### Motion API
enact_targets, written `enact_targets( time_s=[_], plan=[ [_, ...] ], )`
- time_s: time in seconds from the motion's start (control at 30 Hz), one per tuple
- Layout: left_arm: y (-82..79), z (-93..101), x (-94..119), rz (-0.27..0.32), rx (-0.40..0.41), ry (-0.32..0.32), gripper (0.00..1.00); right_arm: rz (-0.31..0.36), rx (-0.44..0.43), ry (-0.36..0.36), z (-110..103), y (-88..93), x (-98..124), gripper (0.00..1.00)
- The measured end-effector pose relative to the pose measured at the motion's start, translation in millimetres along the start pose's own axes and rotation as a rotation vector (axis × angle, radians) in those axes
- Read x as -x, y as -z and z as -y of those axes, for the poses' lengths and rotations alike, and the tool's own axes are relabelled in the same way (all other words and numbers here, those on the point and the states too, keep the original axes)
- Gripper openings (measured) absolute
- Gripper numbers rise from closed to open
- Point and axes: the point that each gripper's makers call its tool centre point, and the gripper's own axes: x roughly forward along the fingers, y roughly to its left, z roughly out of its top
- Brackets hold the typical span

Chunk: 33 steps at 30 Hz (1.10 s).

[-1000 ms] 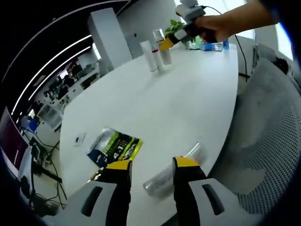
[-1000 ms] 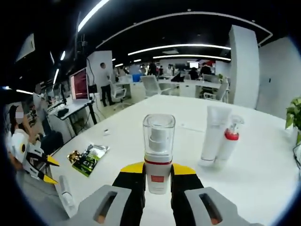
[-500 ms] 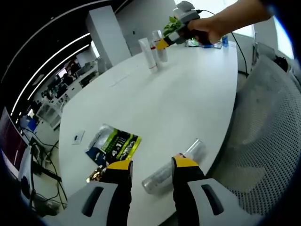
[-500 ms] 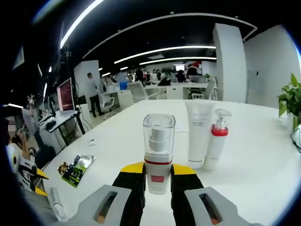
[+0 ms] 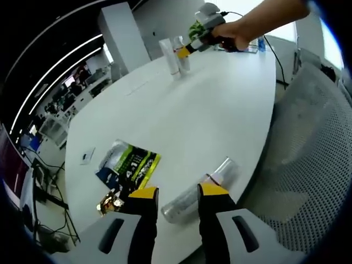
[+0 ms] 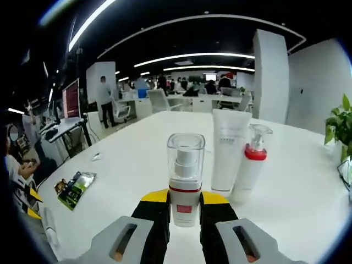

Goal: Arrange the skincare products in the storage area until every visible bottle or jar stands upright without overlapping.

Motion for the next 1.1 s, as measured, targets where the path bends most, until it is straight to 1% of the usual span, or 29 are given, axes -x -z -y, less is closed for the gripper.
enact_targets(
  time_s=[0.07, 0.2, 0.33, 0.4, 0.43, 0.47, 0.5, 0.53, 0.67, 0.73, 0.83, 0.9, 0.97, 1.03, 1.07, 1.1],
  plan=[
    [2.3, -0.1, -1.0, -0.011, 0.006, 0.002, 0.23, -0.002, 0.008, 0.001, 1.9, 3.5, -5.7, 0.13],
    [5.9, 1.3, -1.8, -0.030, 0.011, 0.011, 0.21, -0.032, 0.033, 0.016, 8.3, 14.9, -17.9, 0.13],
    [5.9, 2.0, -1.7, -0.028, 0.011, 0.012, 0.20, -0.055, 0.009, 0.033, 13.7, 22.3, -25.3, 0.13],
    [5.2, 0.3, -0.9, -0.025, 0.006, 0.002, 0.21, -0.035, 0.006, 0.048, 17.8, 22.1, -27.0, 0.13],
    [4.6, -0.6, -0.8, -0.020, 0.010, -0.003, 0.21, -0.014, 0.000, 0.063, 21.4, 20.2, -28.0, 0.13],
    [4.5, -0.8, -0.7, -0.019, 0.012, -0.004, 0.21, 0.003, -0.028, 0.079, 26.4, 19.9, -29.0, 0.13],
    [5.0, -1.0, -0.8, -0.020, 0.012, -0.004, 0.21, 0.005, -0.050, 0.082, 28.7, 21.3, -30.1, 0.13],
    [5.2, -1.2, -0.8, -0.021, 0.010, -0.005, 0.20, 0.001, -0.049, 0.091, 33.8, 24.1, -32.2, 0.13],
    [7.0, -0.2, -1.2, -0.027, 0.013, 0.003, 0.20, -0.003, -0.072, 0.107, 42.6, 31.9, -37.9, 0.13],
    [9.0, 0.6, -2.0, -0.037, 0.012, 0.009, 0.20, 0.000, -0.074, 0.114, 46.2, 32.5, -39.5, 0.13],
    [9.6, 0.4, -2.3, -0.035, 0.017, 0.011, 0.19, 0.000, -0.065, 0.127, 50.2, 34.3, -42.4, 0.13],
    [12.4, 1.2, -2.7, -0.049, 0.019, 0.016, 0.19, 0.007, -0.064, 0.129, 51.8, 33.4, -43.9, 0.13],
    [11.0, 1.6, -3.0, -0.039, 0.018, 0.017, 0.18, 0.015, -0.048, 0.132, 51.6, 32.5, -45.8, 0.13],
    [11.7, 1.6, -2.9, -0.044, 0.018, 0.017, 0.18, 0.015, -0.046, 0.134, 50.2, 34.2, -47.9, 0.13],
    [11.8, 1.2, -2.8, -0.044, 0.019, 0.015, 0.18, 0.024, -0.034, 0.138, 51.7, 32.5, -49.5, 0.13],
    [12.0, 0.7, -2.9, -0.045, 0.024, 0.013, 0.18, 0.032, -0.041, 0.145, 52.8, 32.1, -50.1, 0.13]
  ],
)
